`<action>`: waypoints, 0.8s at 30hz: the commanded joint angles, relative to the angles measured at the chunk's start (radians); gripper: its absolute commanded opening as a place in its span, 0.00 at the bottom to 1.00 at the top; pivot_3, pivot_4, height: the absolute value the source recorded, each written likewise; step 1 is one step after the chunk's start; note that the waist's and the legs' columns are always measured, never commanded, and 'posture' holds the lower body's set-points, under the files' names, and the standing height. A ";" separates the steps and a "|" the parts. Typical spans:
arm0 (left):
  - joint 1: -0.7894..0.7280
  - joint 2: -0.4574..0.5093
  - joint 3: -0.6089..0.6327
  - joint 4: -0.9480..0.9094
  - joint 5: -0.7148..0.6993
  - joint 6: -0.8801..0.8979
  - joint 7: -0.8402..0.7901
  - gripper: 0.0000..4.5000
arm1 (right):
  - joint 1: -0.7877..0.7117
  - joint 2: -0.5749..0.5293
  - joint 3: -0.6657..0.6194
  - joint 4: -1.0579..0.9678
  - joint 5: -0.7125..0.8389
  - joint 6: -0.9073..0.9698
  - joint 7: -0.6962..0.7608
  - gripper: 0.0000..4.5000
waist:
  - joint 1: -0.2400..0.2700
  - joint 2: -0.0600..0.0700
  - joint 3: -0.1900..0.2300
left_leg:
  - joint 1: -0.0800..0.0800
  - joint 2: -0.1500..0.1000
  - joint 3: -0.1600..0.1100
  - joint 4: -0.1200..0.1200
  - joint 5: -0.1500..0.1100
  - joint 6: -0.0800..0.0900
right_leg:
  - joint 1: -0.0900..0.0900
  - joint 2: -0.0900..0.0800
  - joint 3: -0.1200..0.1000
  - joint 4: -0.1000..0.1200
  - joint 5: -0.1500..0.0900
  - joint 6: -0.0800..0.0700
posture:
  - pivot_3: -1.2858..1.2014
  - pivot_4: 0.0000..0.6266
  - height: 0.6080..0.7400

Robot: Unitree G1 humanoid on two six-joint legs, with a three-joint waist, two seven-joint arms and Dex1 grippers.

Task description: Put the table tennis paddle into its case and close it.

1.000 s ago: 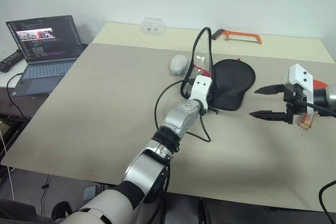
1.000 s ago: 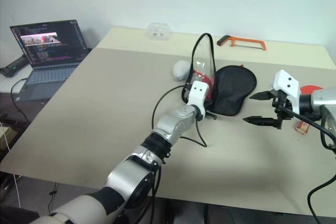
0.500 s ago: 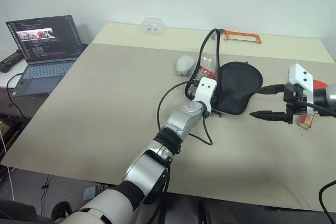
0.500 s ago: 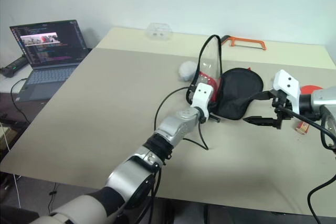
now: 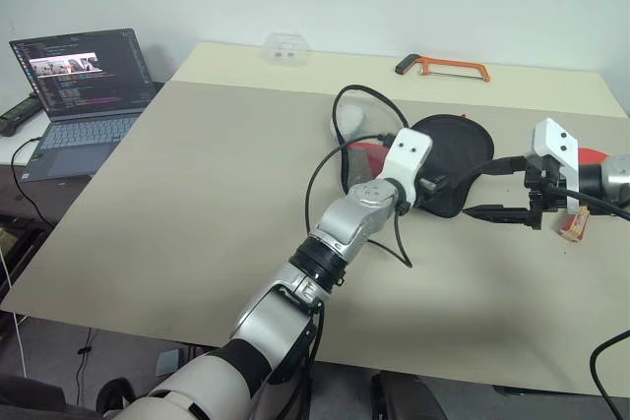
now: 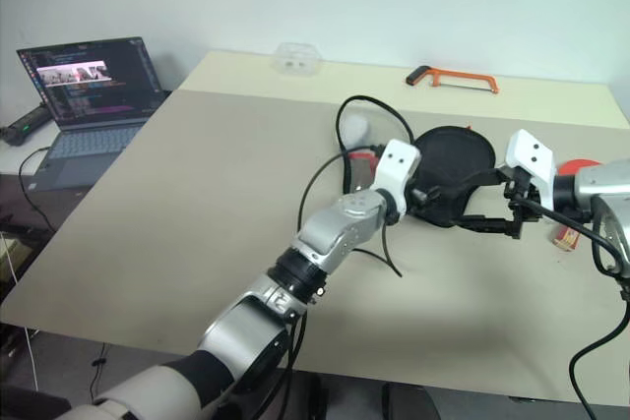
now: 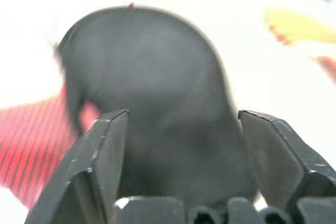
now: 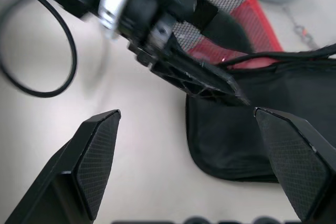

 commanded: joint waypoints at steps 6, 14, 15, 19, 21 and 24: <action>0.072 0.177 0.150 -0.400 -0.043 0.228 -0.089 0.81 | -0.046 0.005 -0.005 0.047 -0.024 -0.051 0.005 1.00 | -0.022 0.001 -0.001 | 0.002 0.001 0.000 0.000 0.000 0.000 | 0.000 0.001 0.002 0.002 0.000 0.000 | 0.52 0.24 1.00; 0.222 0.496 0.308 -0.548 -0.114 0.403 -0.244 0.81 | -0.152 0.066 -0.020 0.208 -0.128 0.034 -0.261 1.00 | -0.029 0.001 0.000 | 0.002 0.003 -0.001 0.001 0.000 0.000 | 0.000 0.000 0.002 0.004 0.000 0.000 | 0.52 0.24 1.00; 0.233 0.529 0.310 -0.559 -0.125 0.400 -0.283 0.81 | -0.178 0.079 -0.022 0.244 -0.154 0.069 -0.328 1.00 | -0.029 0.001 0.000 | 0.002 0.003 -0.001 0.002 0.000 0.000 | 0.000 0.000 0.001 0.004 0.000 0.000 | 0.52 0.24 1.00; 0.279 0.684 0.355 -0.646 -0.248 0.351 -0.561 0.81 | -0.246 0.142 -0.088 0.294 -0.183 0.257 -0.557 1.00 | -0.025 0.001 0.000 | 0.001 0.010 0.001 0.001 0.001 -0.001 | -0.001 0.000 0.001 0.003 0.000 0.000 | 0.52 0.24 1.00; 0.294 0.745 0.400 -0.650 -0.293 0.323 -0.661 0.81 | -0.240 0.163 -0.132 0.264 -0.191 0.339 -0.652 1.00 | -0.024 0.001 0.000 | 0.000 0.011 0.001 0.000 0.001 -0.001 | -0.002 0.001 0.000 0.002 0.000 0.000 | 0.52 0.24 1.00; 0.333 0.857 0.426 -0.624 -0.309 0.277 -0.804 0.81 | -0.216 0.237 -0.261 0.180 -0.226 0.505 -0.880 1.00 | -0.027 0.001 0.000 | -0.002 0.012 0.002 0.000 0.001 -0.001 | -0.004 0.002 0.000 0.002 0.000 -0.001 | 0.52 0.24 1.00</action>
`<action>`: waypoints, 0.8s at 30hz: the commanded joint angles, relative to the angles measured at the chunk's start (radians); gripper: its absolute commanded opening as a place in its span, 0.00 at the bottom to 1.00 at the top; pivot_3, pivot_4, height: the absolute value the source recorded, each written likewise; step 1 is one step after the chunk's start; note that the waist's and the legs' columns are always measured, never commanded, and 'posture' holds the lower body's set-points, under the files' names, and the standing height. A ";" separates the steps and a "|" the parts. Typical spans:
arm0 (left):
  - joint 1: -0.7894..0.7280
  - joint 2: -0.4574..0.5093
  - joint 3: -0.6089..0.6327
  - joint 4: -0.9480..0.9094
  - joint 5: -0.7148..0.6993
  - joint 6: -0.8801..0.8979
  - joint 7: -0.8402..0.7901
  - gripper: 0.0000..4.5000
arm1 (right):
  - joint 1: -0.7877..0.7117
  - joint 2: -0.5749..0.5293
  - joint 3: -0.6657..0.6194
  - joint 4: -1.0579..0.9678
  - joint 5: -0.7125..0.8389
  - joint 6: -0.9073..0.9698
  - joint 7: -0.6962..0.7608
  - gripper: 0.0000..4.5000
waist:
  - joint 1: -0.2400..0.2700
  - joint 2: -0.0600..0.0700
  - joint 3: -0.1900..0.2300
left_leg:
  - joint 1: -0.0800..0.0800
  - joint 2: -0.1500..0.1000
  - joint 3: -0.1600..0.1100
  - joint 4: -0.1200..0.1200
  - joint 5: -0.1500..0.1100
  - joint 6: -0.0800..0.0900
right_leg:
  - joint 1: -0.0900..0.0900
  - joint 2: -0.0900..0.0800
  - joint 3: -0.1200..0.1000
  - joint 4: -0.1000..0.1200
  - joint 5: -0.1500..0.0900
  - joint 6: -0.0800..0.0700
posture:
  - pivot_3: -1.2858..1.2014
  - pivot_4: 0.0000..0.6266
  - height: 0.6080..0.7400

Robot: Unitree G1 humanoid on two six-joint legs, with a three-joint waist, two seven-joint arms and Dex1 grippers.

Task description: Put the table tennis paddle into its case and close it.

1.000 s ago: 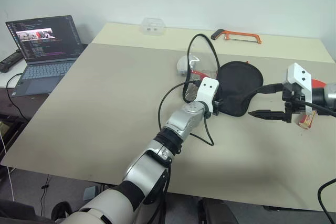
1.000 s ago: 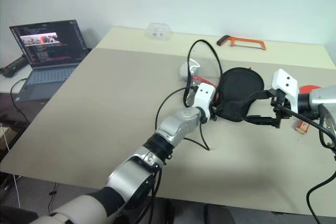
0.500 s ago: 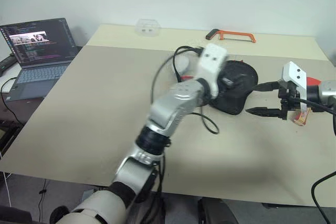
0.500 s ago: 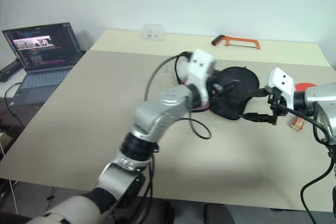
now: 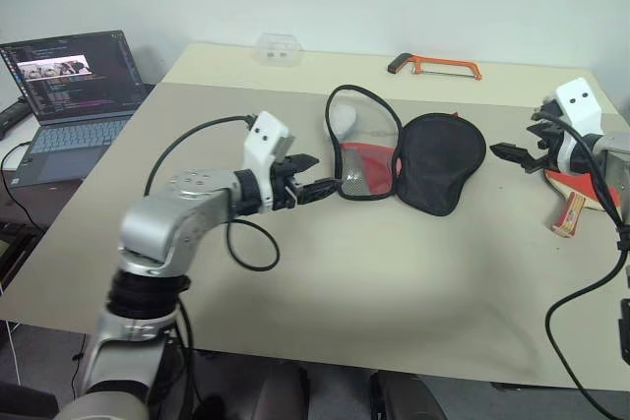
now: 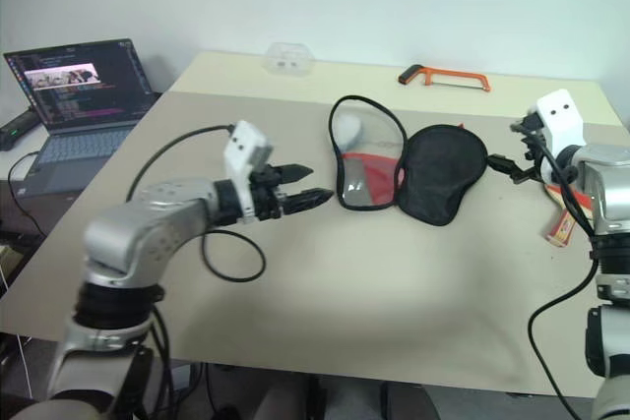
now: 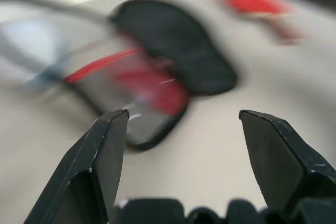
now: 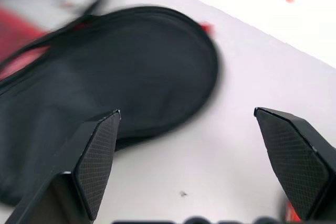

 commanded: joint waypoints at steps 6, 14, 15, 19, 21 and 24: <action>0.065 0.145 0.033 0.013 -0.026 -0.100 -0.238 0.81 | 0.056 0.274 -0.347 -0.420 -0.176 0.445 -0.552 1.00 | -0.004 0.000 0.000 | 0.001 0.000 0.002 0.000 0.000 0.001 | -0.002 0.001 0.002 0.004 0.000 0.000 | 0.52 0.24 1.00; 0.054 0.107 -0.021 0.022 0.003 -0.112 -0.237 0.81 | 0.088 0.428 -0.402 -0.388 -0.251 0.410 -0.725 1.00 | -0.006 0.000 0.000 | 0.001 0.000 0.002 0.000 -0.002 0.003 | -0.003 0.002 0.003 0.007 0.000 0.000 | 0.52 0.24 1.00; 0.055 0.108 -0.022 0.020 0.004 -0.111 -0.237 0.81 | 0.082 0.427 -0.406 -0.353 -0.252 0.385 -0.739 1.00 | -0.006 0.000 0.000 | 0.001 0.000 0.003 0.000 -0.002 0.003 | -0.003 0.002 0.003 0.007 0.000 0.000 | 0.52 0.24 1.00; 0.064 0.112 -0.017 0.003 0.002 -0.103 -0.227 0.81 | 0.056 0.413 -0.410 -0.185 -0.237 0.242 -0.763 1.00 | -0.008 0.000 0.000 | 0.001 0.000 0.005 -0.001 -0.002 0.004 | -0.005 0.004 0.004 0.008 0.000 -0.001 | 0.52 0.24 1.00; 0.071 0.115 -0.015 -0.008 0.003 -0.101 -0.217 0.81 | 0.030 0.406 -0.412 -0.097 -0.225 0.170 -0.772 1.00 | -0.014 0.000 0.000 | 0.001 0.000 0.006 -0.001 -0.002 0.004 | -0.005 0.004 0.005 0.008 0.000 -0.001 | 0.52 0.24 1.00; 0.083 0.115 -0.011 -0.028 -0.002 -0.095 -0.204 0.81 | -0.010 0.401 -0.429 0.027 -0.206 0.092 -0.803 1.00 | -0.022 0.000 0.000 | 0.001 0.000 0.006 -0.001 -0.002 0.004 | -0.006 0.004 0.005 0.008 0.000 -0.001 | 0.52 0.24 1.00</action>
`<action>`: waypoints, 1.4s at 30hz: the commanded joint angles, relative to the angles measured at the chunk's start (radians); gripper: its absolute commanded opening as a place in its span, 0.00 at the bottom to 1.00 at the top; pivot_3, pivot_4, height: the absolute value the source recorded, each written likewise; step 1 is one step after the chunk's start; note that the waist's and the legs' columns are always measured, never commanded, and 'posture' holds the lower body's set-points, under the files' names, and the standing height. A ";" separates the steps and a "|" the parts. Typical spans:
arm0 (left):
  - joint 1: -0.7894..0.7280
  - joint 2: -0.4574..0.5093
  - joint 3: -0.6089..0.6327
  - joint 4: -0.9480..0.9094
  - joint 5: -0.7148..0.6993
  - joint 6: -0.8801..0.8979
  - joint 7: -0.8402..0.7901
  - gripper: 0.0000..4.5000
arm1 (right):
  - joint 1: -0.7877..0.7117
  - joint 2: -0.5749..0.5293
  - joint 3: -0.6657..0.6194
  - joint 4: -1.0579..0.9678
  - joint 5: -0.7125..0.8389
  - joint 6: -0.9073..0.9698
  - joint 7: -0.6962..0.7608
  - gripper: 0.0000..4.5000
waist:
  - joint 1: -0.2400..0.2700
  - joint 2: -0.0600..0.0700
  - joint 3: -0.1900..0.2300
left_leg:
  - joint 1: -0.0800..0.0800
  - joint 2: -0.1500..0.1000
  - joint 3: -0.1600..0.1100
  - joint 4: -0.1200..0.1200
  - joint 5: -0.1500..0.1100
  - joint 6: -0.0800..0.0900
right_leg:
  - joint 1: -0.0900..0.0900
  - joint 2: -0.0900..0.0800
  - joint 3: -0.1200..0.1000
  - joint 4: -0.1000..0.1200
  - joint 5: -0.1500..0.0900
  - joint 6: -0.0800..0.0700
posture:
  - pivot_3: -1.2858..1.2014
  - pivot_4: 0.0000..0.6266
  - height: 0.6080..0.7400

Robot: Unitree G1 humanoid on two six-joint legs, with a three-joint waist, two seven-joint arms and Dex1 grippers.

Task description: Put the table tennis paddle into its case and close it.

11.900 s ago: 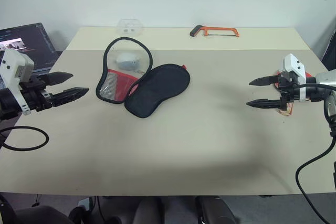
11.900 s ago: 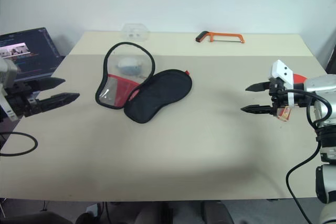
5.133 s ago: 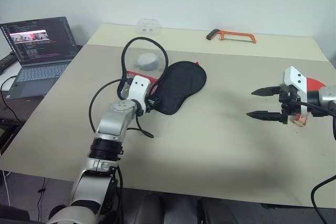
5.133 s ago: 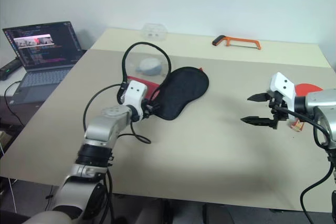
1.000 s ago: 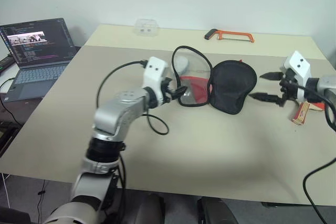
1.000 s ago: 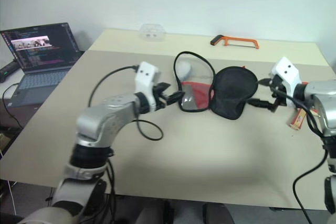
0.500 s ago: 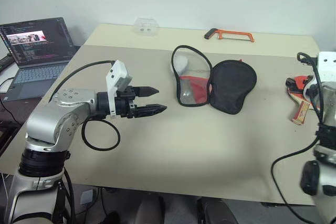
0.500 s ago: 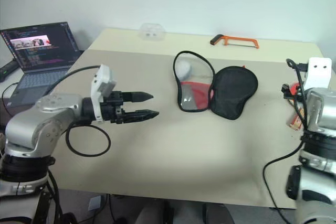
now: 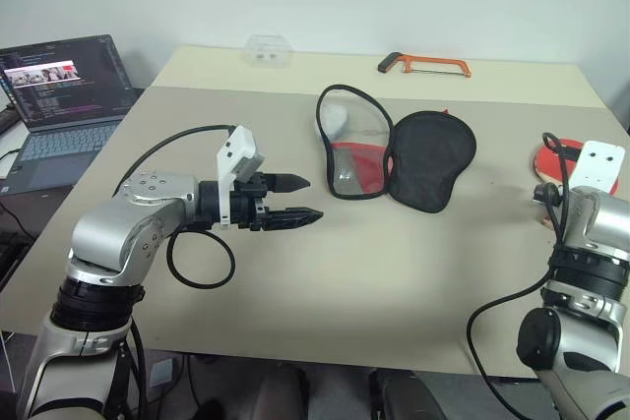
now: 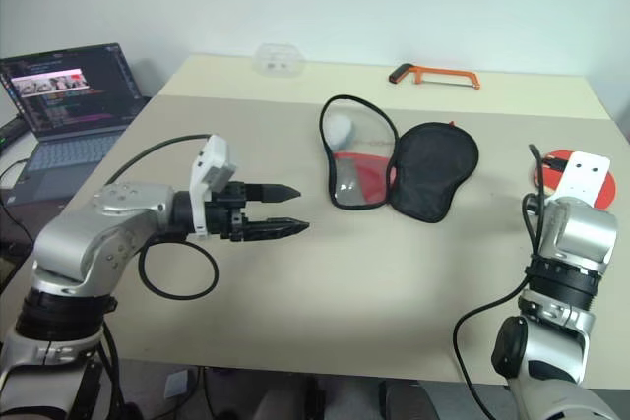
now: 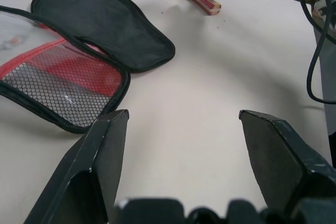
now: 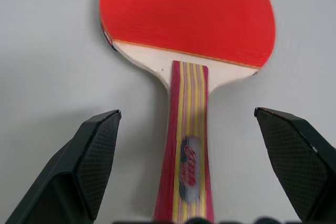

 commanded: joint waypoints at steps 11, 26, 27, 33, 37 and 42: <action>0.039 0.024 0.050 -0.087 -0.005 0.000 0.063 0.82 | -0.137 -0.042 -0.053 0.398 0.087 -0.278 -0.123 0.65 | -0.012 0.000 0.000 | 0.000 0.000 0.000 0.000 0.000 0.000 | 0.000 0.000 0.001 0.000 0.000 0.000 | 0.52 0.24 1.00; 0.052 0.042 0.068 -0.079 0.001 -0.009 0.088 0.82 | -0.192 0.014 0.062 0.182 0.146 -0.189 -0.140 0.24 | -0.028 0.001 0.001 | 0.001 0.001 0.001 -0.001 0.000 0.000 | 0.000 0.000 0.001 0.000 0.000 0.000 | 0.52 0.24 1.00; 0.052 0.046 0.071 -0.073 0.005 -0.011 0.090 0.82 | -0.204 0.037 0.075 0.110 0.152 -0.144 -0.145 0.24 | -0.032 0.002 0.001 | 0.001 0.001 0.001 -0.001 0.000 0.000 | -0.001 0.000 0.001 0.001 0.000 0.000 | 0.52 0.24 1.00; 0.063 0.055 0.074 -0.066 0.009 -0.015 0.088 0.82 | -0.241 0.222 0.116 -0.214 0.176 0.084 -0.197 0.24 | -0.037 0.003 0.002 | -0.006 0.002 0.000 -0.001 0.000 0.000 | -0.009 0.001 0.001 0.002 0.000 0.000 | 0.52 0.24 1.00; 0.060 0.050 0.065 -0.067 0.010 -0.010 0.090 0.82 | -0.264 0.372 0.120 -0.336 0.182 0.198 -0.218 0.24 | -0.033 0.003 0.002 | -0.010 0.002 -0.002 -0.001 0.000 -0.001 | -0.010 0.000 0.000 0.002 0.000 0.000 | 0.52 0.24 1.00; 0.064 0.045 0.052 -0.069 0.016 -0.010 0.093 0.82 | -0.254 0.529 0.136 -0.337 0.183 0.208 -0.233 0.24 | -0.028 0.003 0.002 | -0.012 0.002 -0.003 -0.001 0.000 -0.001 | -0.012 0.000 -0.001 0.001 0.000 0.000 | 0.52 0.24 1.00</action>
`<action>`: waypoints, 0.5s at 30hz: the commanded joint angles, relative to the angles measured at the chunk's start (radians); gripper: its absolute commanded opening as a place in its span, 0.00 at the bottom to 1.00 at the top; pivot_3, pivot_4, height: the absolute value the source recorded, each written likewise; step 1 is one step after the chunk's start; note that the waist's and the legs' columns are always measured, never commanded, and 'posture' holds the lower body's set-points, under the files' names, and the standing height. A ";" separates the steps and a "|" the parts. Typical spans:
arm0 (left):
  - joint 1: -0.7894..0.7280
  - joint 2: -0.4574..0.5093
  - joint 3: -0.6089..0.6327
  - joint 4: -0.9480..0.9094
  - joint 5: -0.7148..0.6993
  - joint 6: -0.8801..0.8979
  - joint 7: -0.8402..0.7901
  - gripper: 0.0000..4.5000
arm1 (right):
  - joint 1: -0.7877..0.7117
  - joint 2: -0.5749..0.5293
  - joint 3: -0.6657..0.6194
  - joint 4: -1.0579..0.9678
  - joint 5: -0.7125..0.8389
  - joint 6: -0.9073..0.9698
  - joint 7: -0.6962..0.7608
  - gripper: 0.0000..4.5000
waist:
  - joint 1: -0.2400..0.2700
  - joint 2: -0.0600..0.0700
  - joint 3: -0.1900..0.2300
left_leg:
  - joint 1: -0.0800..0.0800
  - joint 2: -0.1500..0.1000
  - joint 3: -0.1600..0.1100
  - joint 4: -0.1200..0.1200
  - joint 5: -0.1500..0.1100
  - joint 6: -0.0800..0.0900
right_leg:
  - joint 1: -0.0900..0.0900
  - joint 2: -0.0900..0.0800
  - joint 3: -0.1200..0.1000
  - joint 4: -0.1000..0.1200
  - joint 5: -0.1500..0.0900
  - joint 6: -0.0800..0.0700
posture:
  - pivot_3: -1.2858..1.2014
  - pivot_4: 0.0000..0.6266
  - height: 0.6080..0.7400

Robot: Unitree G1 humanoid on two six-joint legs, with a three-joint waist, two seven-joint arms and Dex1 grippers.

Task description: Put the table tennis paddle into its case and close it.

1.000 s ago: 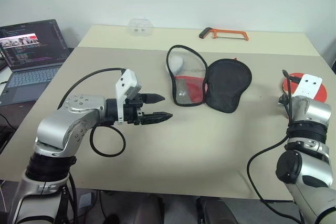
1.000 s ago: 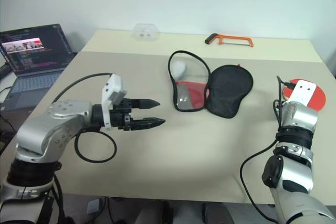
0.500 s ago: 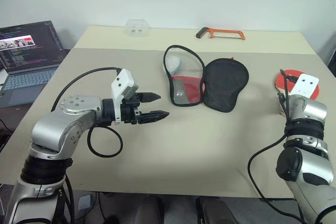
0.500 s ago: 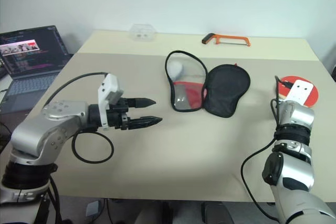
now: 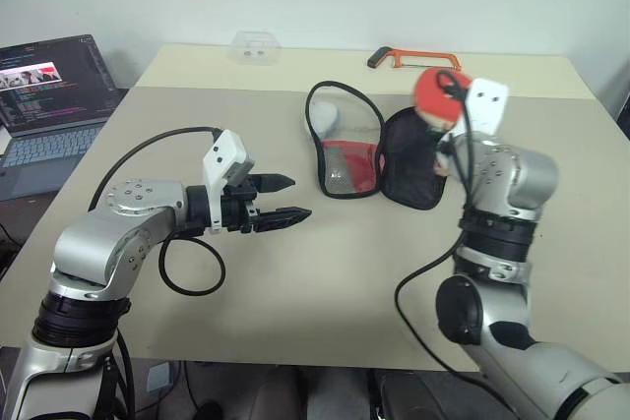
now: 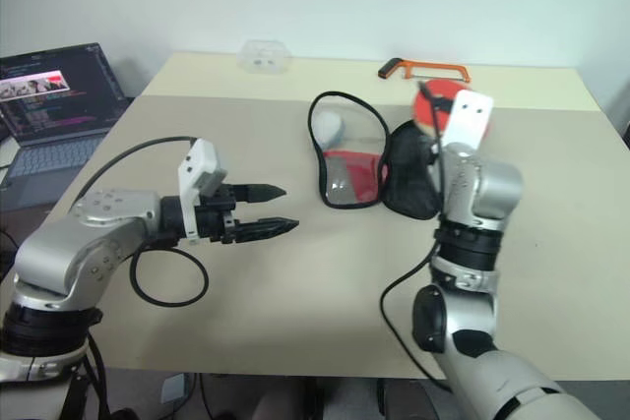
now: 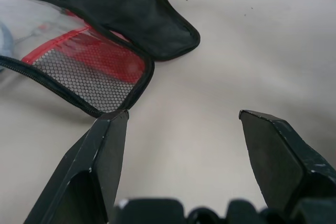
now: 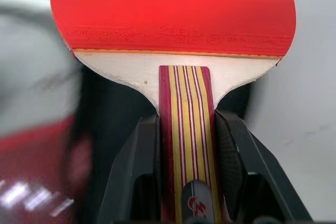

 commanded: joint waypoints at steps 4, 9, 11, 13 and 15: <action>0.008 0.003 0.016 -0.032 0.001 -0.004 0.013 0.82 | -0.012 0.060 0.024 0.011 0.002 -0.083 -0.026 0.24 | 0.019 0.000 0.000 | -0.001 -0.001 -0.001 0.000 0.000 0.000 | -0.001 0.000 -0.001 -0.001 0.000 0.000 | 0.52 0.24 1.00; 0.031 0.005 0.025 -0.058 -0.009 0.004 0.028 0.82 | -0.017 0.056 0.021 0.113 -0.003 -0.179 -0.057 0.24 | 0.018 0.000 0.000 | -0.001 0.000 -0.001 0.000 0.000 0.000 | -0.001 0.000 -0.001 -0.001 0.000 0.000 | 0.52 0.24 1.00; 0.036 0.006 0.026 -0.061 -0.008 0.005 0.030 0.82 | -0.019 0.056 0.017 0.140 0.002 -0.199 -0.066 0.24 | 0.017 0.000 0.000 | -0.001 0.000 0.000 0.000 0.000 0.000 | -0.001 0.000 -0.001 -0.001 0.000 0.000 | 0.52 0.24 1.00; 0.040 0.007 0.028 -0.065 -0.008 0.006 0.034 0.82 | -0.020 0.056 0.015 0.177 0.003 -0.224 -0.077 0.24 | 0.017 0.000 0.000 | -0.001 0.000 0.000 0.000 0.000 0.000 | -0.001 0.000 -0.001 -0.001 0.000 0.000 | 0.52 0.24 1.00; 0.042 0.010 0.030 -0.067 -0.010 0.007 0.036 0.82 | -0.020 0.056 0.017 0.200 0.006 -0.243 -0.086 0.24 | 0.016 0.000 0.000 | -0.001 0.000 0.000 0.000 0.000 0.000 | -0.001 0.000 -0.001 -0.001 0.000 0.000 | 0.52 0.24 1.00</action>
